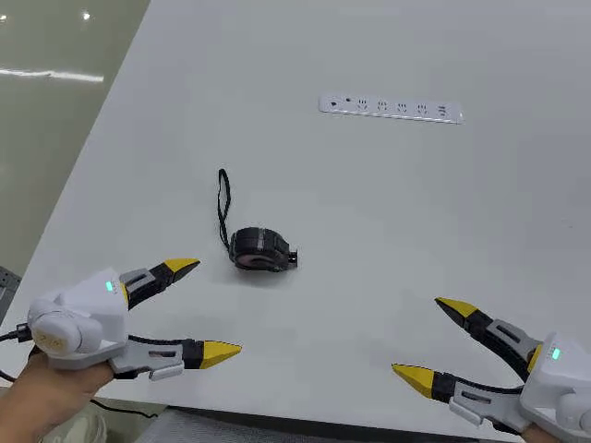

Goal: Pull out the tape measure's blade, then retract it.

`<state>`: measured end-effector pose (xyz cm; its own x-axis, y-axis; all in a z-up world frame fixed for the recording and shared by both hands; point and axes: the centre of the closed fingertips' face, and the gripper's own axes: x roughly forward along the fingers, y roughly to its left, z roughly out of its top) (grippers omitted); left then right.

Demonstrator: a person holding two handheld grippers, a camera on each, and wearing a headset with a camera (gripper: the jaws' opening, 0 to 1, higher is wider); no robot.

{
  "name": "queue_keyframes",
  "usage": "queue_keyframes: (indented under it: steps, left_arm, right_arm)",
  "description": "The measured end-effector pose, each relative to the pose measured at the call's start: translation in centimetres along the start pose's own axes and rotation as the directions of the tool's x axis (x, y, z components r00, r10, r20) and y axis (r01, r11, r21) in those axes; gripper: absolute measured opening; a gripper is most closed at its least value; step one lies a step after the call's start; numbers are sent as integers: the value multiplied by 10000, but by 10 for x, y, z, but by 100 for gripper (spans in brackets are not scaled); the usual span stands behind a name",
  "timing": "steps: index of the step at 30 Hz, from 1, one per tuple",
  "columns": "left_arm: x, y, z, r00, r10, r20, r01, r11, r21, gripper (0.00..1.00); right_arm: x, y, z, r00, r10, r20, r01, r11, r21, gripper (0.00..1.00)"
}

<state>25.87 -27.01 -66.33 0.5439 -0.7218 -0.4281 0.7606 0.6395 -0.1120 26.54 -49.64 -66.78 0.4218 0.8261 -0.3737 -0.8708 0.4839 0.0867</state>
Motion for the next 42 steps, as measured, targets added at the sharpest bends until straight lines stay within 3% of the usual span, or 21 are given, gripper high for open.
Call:
queue_keyframes:
  steps: [6, 14, 21, 26, 42]
  left_arm:
    - [6, 7, 0, 9996, -186, -225, 191, 9995, 245, 80]
    - [17, 17, 2, 9981, -469, -410, 491, 9973, 550, 79]
    - [30, 28, -4, 9958, -640, -655, 683, 9955, 657, 78]
    - [36, 36, -5, 9954, -694, -665, 736, 9953, 628, 78]
    - [54, 46, -11, 9884, -1060, -1086, 1147, 9904, 774, 76]
  right_arm:
    - [4, 3, 4, 9989, 399, 227, -400, 9992, 39, 65]
    - [11, 1, 4, 9969, 776, 95, -774, 9969, -168, 64]
    - [17, 3, 1, 9938, 1113, 51, -1111, 9934, -277, 63]
    - [20, -1, 0, 9926, 1216, 55, -1214, 9921, -305, 63]
    - [31, -8, 1, 9889, 1482, 137, -1479, 9887, -244, 62]
